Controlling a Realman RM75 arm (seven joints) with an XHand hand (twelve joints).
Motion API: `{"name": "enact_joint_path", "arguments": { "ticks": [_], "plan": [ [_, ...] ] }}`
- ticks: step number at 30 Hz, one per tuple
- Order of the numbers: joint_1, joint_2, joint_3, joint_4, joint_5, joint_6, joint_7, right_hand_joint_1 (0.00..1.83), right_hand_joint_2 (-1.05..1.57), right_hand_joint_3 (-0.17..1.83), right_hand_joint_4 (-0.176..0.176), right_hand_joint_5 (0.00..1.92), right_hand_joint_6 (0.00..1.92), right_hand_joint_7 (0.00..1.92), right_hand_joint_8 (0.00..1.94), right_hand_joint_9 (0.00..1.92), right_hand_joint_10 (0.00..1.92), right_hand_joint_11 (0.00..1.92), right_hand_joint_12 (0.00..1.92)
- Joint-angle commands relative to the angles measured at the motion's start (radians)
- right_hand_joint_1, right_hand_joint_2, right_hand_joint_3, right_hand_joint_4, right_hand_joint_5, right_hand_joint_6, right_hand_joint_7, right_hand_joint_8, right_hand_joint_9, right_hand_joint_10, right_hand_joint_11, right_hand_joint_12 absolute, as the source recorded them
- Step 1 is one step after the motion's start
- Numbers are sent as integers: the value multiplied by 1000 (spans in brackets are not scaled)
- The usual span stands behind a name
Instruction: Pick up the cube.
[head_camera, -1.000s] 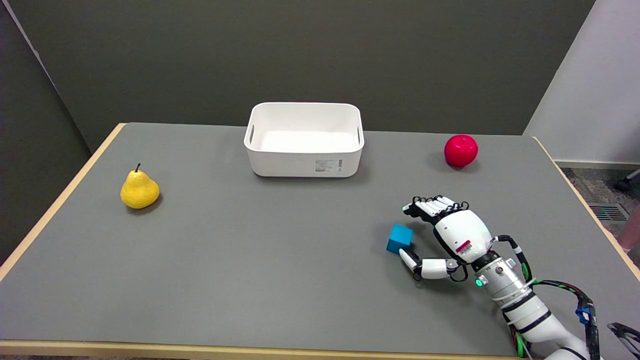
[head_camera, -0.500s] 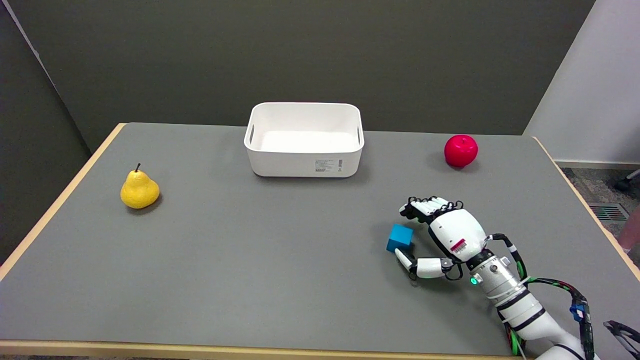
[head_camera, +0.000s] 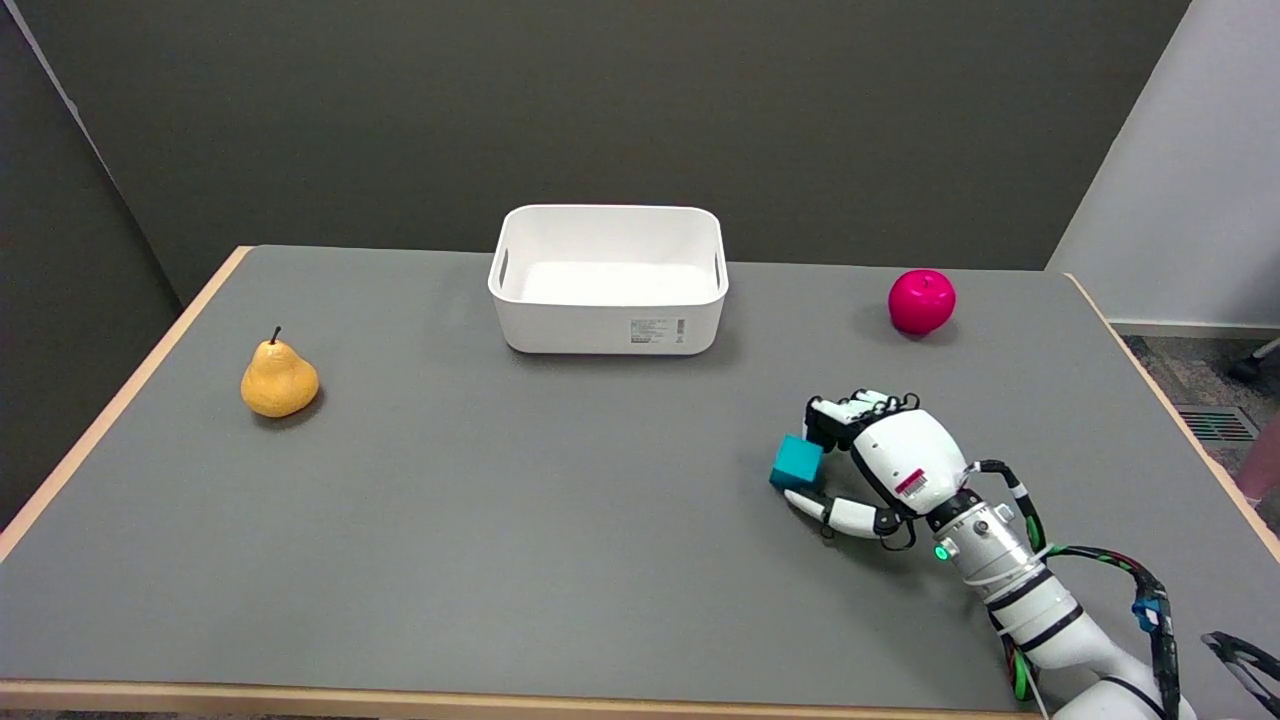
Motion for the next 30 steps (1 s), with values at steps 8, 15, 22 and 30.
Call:
{"name": "enact_joint_path", "arguments": {
  "ticks": [8,15,22,30],
  "plan": [
    [29,6,27,13,-5,-15,-4,1206,988,503,-119,671,1419,899,1427,826,1521,471,1921],
    [23,26,128,114,-5,-6,-96,1190,1021,465,-111,655,1434,874,1455,831,1530,487,1921],
    [68,42,246,248,4,-89,-176,1200,943,592,-113,685,1436,908,1437,859,1554,527,1921],
    [306,25,194,348,-4,-330,-302,1197,935,613,-104,691,1437,902,1452,858,1576,503,1921]
  ]
}}
